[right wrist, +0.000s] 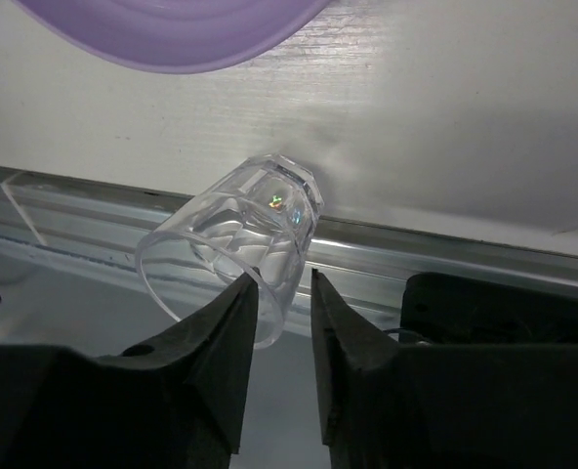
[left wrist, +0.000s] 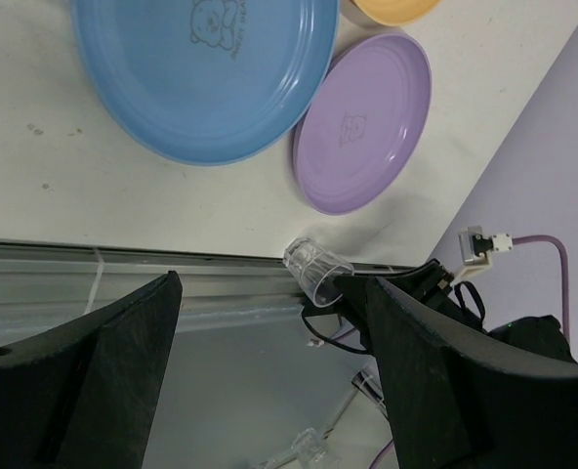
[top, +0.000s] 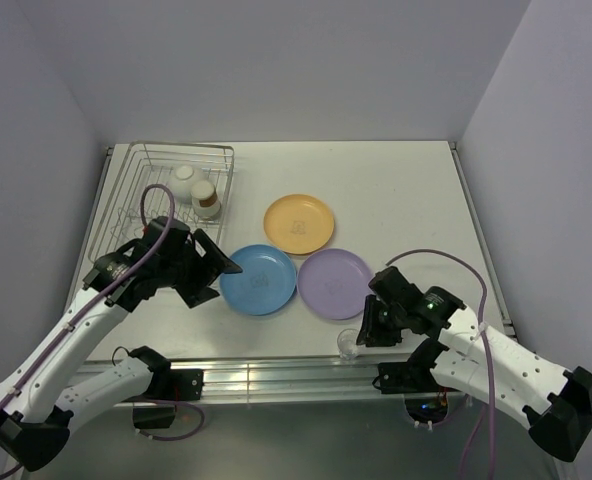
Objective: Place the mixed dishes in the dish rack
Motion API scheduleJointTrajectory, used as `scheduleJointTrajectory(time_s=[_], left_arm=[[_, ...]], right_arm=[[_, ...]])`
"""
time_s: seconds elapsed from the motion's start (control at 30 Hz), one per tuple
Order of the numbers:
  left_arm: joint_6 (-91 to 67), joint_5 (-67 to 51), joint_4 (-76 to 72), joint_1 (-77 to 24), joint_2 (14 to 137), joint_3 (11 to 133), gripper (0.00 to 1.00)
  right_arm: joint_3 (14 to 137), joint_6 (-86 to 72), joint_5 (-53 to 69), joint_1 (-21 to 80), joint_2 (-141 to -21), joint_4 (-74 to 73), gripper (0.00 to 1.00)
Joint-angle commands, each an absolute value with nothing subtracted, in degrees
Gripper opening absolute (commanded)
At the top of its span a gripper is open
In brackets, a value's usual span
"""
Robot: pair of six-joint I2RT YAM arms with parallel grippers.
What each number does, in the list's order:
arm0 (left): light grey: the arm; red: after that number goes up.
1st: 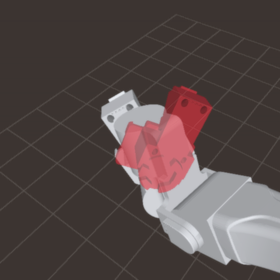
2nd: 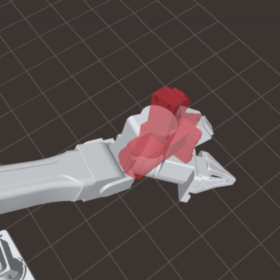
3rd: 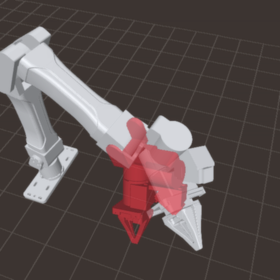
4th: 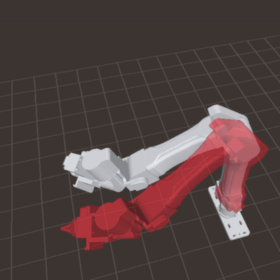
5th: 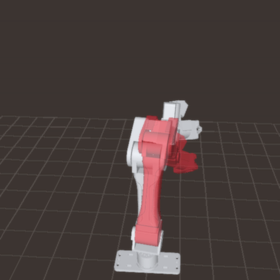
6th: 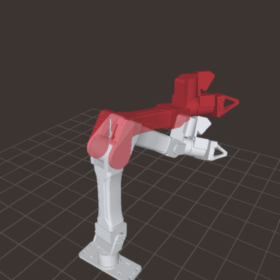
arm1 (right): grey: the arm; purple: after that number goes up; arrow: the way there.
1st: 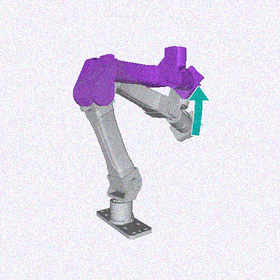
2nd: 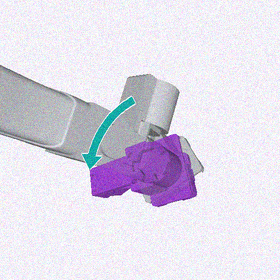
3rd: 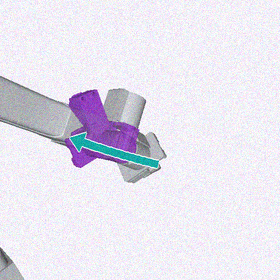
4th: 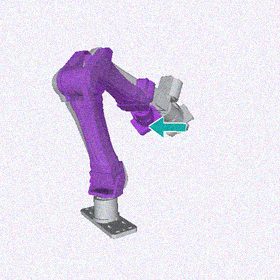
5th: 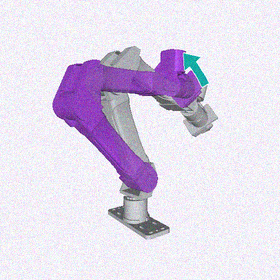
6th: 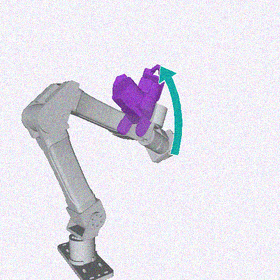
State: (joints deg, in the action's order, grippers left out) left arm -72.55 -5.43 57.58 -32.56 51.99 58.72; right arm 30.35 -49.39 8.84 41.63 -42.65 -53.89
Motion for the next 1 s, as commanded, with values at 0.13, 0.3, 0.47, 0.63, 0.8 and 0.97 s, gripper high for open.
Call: scheduleJointTrajectory(time_s=[0.13,0.3,0.47,0.63,0.8,0.97], left_arm=[[-70.93,-13.34,49.93,-32.87,52.47,56.78,0.83],[-69.26,-18.62,43.88,-32.87,54.05,56.51,0.84],[-68.82,-27.48,32.81,-32.96,53.18,55.02,0.9],[-76.19,-36.73,8.59,-33.13,50.28,47.91,0.97],[-83.04,-39.54,-8.76,-33.31,49.22,43.86,0.99],[-85.52,-41.22,-19.24,-34.28,50.01,44.47,0.99]], right_arm=[[31.11,-48.61,8.7,41.66,-43.5,-50.98,0.12],[36.99,-45.71,8.17,41.66,-45.88,-53.69,0.0],[53.65,-42.11,11.93,40.87,-47.36,-58.09,0.0],[65.2,-38.58,31.86,34.64,-54.04,-52.58,0.0],[63.11,-54.9,55.94,30.85,-56.95,-29.22,0.0],[59.86,-69.24,61.61,30.76,-58.8,-7.67,0.0]])
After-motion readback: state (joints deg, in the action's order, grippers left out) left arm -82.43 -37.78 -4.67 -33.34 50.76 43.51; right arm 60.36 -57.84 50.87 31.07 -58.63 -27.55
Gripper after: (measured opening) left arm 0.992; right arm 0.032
